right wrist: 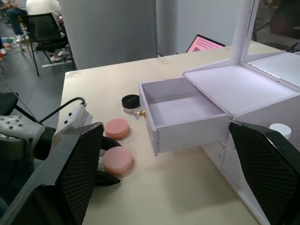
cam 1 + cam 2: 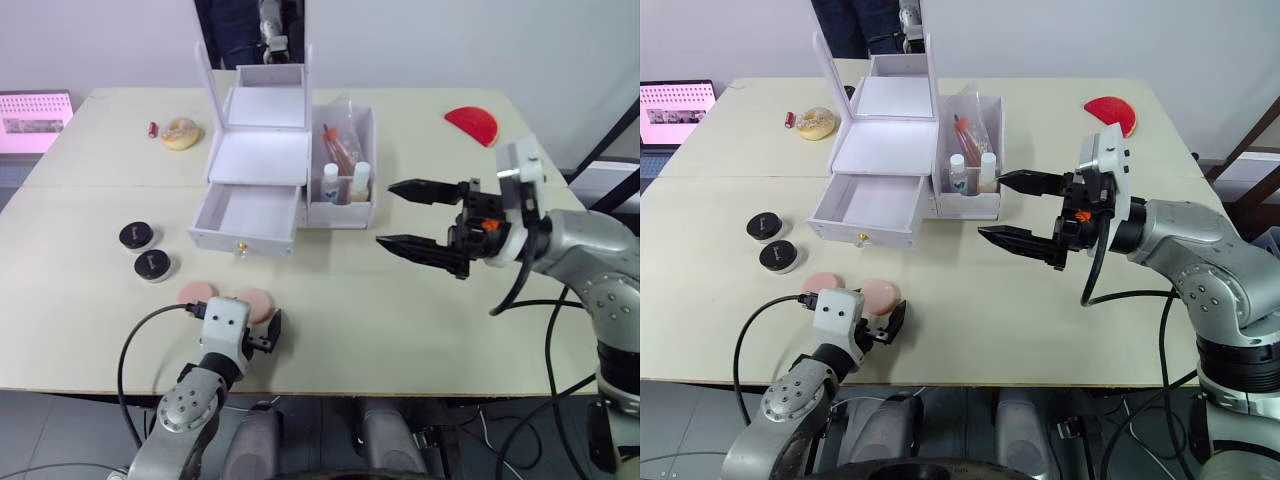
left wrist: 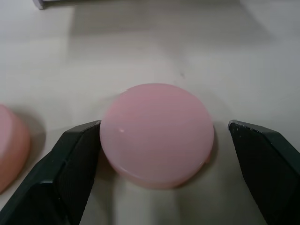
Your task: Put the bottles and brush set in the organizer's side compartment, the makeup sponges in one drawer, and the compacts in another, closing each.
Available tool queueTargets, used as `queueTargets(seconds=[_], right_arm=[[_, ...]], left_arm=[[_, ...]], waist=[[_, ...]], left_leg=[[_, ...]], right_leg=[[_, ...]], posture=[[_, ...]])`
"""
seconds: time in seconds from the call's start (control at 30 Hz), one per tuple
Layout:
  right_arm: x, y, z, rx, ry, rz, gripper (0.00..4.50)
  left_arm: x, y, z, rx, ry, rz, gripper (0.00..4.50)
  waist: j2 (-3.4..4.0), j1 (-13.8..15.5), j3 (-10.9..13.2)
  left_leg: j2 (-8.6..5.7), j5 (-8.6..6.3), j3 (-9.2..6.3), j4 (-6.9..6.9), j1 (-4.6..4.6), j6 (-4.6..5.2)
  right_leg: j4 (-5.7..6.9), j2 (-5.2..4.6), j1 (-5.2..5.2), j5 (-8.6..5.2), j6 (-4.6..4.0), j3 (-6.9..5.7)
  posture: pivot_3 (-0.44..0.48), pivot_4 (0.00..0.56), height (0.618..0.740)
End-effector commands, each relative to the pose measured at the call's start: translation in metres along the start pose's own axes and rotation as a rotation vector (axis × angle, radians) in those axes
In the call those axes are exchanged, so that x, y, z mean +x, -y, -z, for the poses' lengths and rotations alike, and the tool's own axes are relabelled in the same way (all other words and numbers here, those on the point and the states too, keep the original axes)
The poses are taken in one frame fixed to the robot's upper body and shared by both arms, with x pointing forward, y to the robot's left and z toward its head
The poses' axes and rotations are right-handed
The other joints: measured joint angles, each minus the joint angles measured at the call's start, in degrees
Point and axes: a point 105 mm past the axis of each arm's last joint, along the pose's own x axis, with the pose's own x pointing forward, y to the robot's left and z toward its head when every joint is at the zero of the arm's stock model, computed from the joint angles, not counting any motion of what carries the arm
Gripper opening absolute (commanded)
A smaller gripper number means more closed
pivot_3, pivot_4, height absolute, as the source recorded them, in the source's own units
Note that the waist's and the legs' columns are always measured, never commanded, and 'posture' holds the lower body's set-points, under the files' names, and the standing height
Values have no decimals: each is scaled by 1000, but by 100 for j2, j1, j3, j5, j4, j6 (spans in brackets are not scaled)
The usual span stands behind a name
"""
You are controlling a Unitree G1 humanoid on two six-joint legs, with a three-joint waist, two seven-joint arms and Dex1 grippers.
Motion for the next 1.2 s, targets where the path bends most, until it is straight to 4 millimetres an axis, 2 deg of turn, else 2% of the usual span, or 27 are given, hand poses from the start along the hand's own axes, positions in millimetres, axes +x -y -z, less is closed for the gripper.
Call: queueTargets(seconds=[0.03, 0.17, 0.4, 0.8, 0.9, 0.97, 1.2], right_arm=[[1, -7, -8, -36, 20, -15, 4500], [2, -7, -7, -32, 20, -12, 4500], [3, -7, -9, -35, 26, -5, 4500], [3, -7, -10, -37, 24, 15, 4500], [3, -6, -9, -37, 23, 18, 4500], [3, -6, -9, -36, 23, 18, 4500], [4, -6, -7, -33, 21, 16, 4500]], left_arm=[[-5, -2, -16, 14, -24, -1, 4469], [-1, -2, -21, 5, -103, -8, 4469], [6, -3, -17, 9, -190, -26, 4469], [9, -1, -18, 0, -213, -16, 4469], [9, 0, -20, -1, -209, -14, 3586], [8, 1, -23, 0, -204, -10, 2729], [-4, -3, -33, 27, -170, -3, 2729]], waist=[[0, 1, 0], [0, -1, 0], [0, -6, 0], [-1, -3, 0], [-1, -1, 0], [-1, -1, 0], [-2, -7, 0]], left_leg=[[0, 0, 0, 1, 0, 0], [0, 0, -1, 2, 3, 0], [0, 0, -1, -6, 10, 1], [0, 0, -2, -1, 17, 0], [0, 0, -2, -1, 17, 0], [0, 0, -2, -1, 17, 0], [0, 0, -2, -3, 16, 0]], right_leg=[[1, 0, 0, 0, 0, 0], [3, 0, 4, 0, 1, 0], [4, 2, 6, 10, -15, 0], [4, 1, 17, -2, 4, 0], [3, 1, 17, -2, 4, 0], [3, 1, 17, -2, 3, 0], [2, 1, 16, -2, 3, 0]], posture=[[0, 150, 739], [0, 150, 739], [0, 150, 739], [0, 150, 739], [0, 150, 739], [0, 150, 739], [0, 150, 739]])
